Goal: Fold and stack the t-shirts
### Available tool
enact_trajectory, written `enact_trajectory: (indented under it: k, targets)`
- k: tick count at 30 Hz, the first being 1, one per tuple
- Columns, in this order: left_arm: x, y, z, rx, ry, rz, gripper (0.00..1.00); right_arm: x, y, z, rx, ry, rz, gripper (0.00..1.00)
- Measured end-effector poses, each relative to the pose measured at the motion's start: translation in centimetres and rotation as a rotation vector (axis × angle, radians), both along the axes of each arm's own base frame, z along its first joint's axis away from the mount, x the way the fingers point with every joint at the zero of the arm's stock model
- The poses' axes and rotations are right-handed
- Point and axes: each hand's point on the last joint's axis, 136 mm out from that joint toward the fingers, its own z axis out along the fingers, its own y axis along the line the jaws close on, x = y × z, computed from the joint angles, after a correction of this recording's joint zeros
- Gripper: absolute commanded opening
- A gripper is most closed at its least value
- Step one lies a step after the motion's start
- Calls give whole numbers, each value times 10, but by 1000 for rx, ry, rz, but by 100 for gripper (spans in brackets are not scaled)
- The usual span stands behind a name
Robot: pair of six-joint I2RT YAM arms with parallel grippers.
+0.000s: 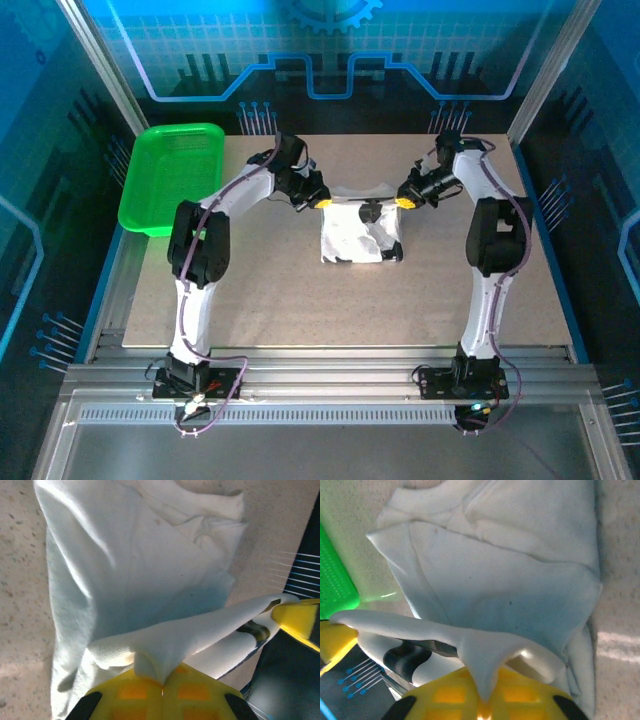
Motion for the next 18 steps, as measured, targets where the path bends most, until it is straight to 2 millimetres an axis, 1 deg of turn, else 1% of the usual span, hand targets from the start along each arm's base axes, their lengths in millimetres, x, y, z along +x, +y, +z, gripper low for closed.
enact_trajectory:
  k: [1, 2, 3, 5, 6, 7, 8, 10, 11, 12, 13, 14, 15, 16, 17, 18]
  targets:
    - [4, 1, -5, 3, 6, 4, 18, 7, 0, -4, 0, 3, -6, 28]
    - [11, 3, -11, 5, 15, 13, 38, 17, -2, -9, 2, 7, -21, 44]
    - [20, 5, -14, 1, 17, 27, 48, 28, -5, -13, 4, 1, -34, 54]
    - [40, 10, -15, -17, 10, 72, 60, 52, -12, -18, 29, -9, -85, 61]
    - [53, 13, -10, -30, -8, 95, 66, 64, -16, -18, 49, -21, -118, 64]
    - [63, 17, -2, -44, -22, 119, 87, 74, -21, -14, 66, -39, -142, 66]
    - [74, 21, 10, -59, -48, 141, 99, 83, -27, -7, 77, -59, -165, 67]
    - [94, 31, 48, -92, -125, 180, 99, 97, -37, 21, 83, -133, -186, 68]
    - [104, 36, 73, -108, -188, 193, 99, 105, -41, 43, 80, -194, -184, 69]
    - [108, 43, 100, -120, -248, 203, 99, 107, -44, 65, 70, -254, -178, 71]
    - [108, 49, 119, -125, -285, 212, 99, 104, -45, 81, 60, -290, -169, 73]
    - [104, 57, 143, -127, -326, 218, 99, 95, -45, 105, 44, -334, -155, 77]
    - [98, 63, 165, -119, -371, 214, 99, 81, -45, 126, 24, -372, -143, 81]
    - [87, 70, 187, -106, -419, 208, 99, 62, -45, 145, 6, -406, -132, 86]
    - [74, 74, 203, -94, -457, 199, 99, 42, -45, 159, -13, -433, -122, 90]
    - [54, 80, 219, -79, -488, 188, 99, 17, -44, 174, -33, -466, -112, 93]
